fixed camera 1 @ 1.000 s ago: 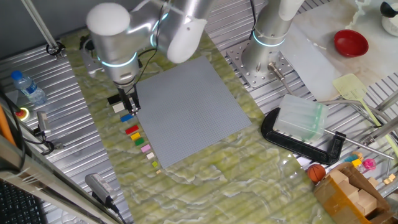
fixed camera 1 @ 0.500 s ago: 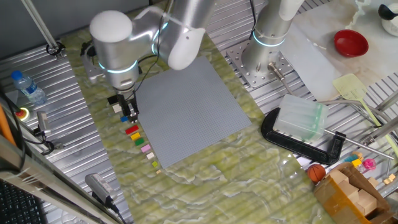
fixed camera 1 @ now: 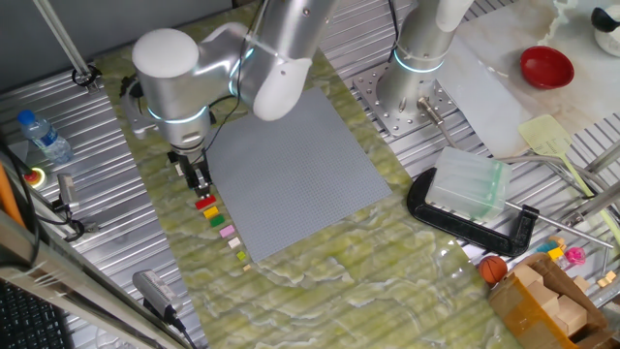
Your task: Build with small Lego blocks
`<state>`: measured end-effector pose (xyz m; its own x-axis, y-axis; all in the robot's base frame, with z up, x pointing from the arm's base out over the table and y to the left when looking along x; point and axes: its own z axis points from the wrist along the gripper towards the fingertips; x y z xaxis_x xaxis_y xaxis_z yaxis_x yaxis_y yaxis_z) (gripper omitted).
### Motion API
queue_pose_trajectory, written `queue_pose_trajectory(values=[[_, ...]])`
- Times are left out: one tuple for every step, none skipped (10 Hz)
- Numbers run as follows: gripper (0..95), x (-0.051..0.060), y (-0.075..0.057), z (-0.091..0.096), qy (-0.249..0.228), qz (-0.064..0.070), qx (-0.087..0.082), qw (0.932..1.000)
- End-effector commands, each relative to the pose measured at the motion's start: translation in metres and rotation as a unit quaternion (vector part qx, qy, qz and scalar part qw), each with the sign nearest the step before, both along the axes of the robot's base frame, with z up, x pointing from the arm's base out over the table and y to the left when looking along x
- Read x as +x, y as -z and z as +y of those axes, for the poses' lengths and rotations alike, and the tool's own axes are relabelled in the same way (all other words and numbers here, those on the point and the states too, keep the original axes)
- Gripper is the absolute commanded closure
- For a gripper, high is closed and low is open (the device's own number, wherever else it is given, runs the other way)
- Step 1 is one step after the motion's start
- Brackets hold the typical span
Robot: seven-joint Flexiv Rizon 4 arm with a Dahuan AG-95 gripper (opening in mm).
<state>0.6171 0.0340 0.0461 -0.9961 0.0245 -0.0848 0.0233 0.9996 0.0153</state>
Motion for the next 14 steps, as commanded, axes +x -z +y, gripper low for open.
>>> queue_pose_trajectory(values=[[76.0,0.000,0.004,0.005,0.004,-0.004,-0.001,1.0000],[76.0,0.000,0.006,0.007,0.006,-0.004,-0.001,1.0000],[76.0,0.000,0.008,0.007,0.005,-0.004,-0.001,1.0000],[76.0,0.001,0.011,0.007,0.005,-0.005,-0.001,1.0000],[76.0,0.001,0.014,0.007,0.005,-0.008,-0.001,1.0000],[76.0,0.002,0.015,0.008,0.005,-0.009,-0.001,0.9999],[76.0,0.003,0.017,0.009,0.006,-0.009,-0.001,0.9999],[76.0,0.004,0.018,0.010,0.005,-0.010,-0.001,0.9999],[76.0,0.005,0.020,0.013,0.007,-0.011,-0.001,0.9999],[76.0,0.004,0.021,0.014,0.008,-0.011,-0.002,0.9999],[76.0,0.004,0.022,0.015,0.006,-0.012,-0.003,0.9999],[76.0,0.004,0.024,0.015,0.005,-0.012,-0.003,0.9999],[76.0,0.004,0.026,0.015,0.004,-0.015,-0.003,0.9999],[76.0,0.004,0.027,0.015,0.005,-0.015,-0.003,0.9999]])
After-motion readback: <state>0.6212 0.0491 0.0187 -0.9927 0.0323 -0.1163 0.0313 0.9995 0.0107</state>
